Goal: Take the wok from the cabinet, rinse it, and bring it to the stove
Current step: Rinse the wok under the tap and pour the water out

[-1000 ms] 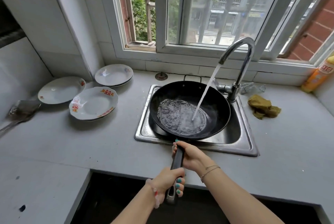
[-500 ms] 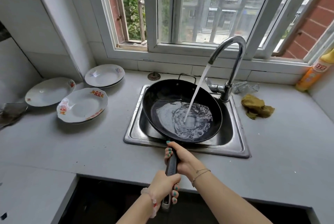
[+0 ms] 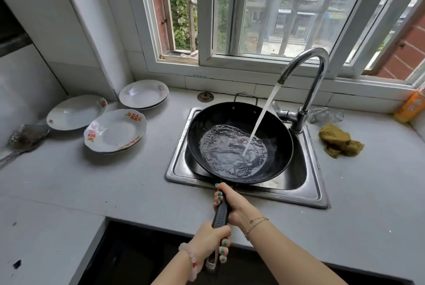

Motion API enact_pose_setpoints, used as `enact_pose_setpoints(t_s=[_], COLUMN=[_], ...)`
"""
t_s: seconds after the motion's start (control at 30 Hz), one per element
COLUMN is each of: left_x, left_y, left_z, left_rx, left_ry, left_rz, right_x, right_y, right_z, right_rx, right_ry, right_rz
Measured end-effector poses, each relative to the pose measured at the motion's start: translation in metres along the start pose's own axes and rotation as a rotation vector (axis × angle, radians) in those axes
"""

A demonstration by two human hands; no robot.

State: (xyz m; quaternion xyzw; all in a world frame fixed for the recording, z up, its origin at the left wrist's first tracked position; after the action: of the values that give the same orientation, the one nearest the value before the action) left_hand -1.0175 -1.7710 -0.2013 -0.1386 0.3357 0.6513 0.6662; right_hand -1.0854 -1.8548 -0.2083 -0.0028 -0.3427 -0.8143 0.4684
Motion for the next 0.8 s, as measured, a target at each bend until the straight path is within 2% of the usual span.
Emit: enact_pose_setpoints(t_s=[0.2, 0.53, 0.8], left_x=[0.0, 0.014, -0.005], left_y=[0.01, 0.014, 0.033], left_z=[0.0, -0.001, 0.01], left_rx=[-0.046, 0.013, 0.069], left_ry=[0.067, 0.064, 0.094], left_rz=[-0.032, 0.067, 0.095], right_x=[0.0, -0.004, 0.016], right_y=[0.003, -0.002, 0.003], right_z=[0.006, 0.015, 0.034], right_rx=[0.001, -0.131, -0.221], right_ry=[-0.005, -0.194, -0.291], right_rz=[-0.1, 0.179, 0.247])
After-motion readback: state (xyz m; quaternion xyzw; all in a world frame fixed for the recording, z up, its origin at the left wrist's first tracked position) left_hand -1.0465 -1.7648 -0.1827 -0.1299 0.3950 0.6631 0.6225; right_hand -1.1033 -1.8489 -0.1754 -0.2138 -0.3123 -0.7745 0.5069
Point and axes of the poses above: each hand's wrist, its own z-axis away from the middle knuckle, its own y-axis out of the palm, x = y × z, the point moved 3 cm from there along -z, towards the middle knuckle, and after that the axes turned 1 degree about -x, right-handed, at the moved point
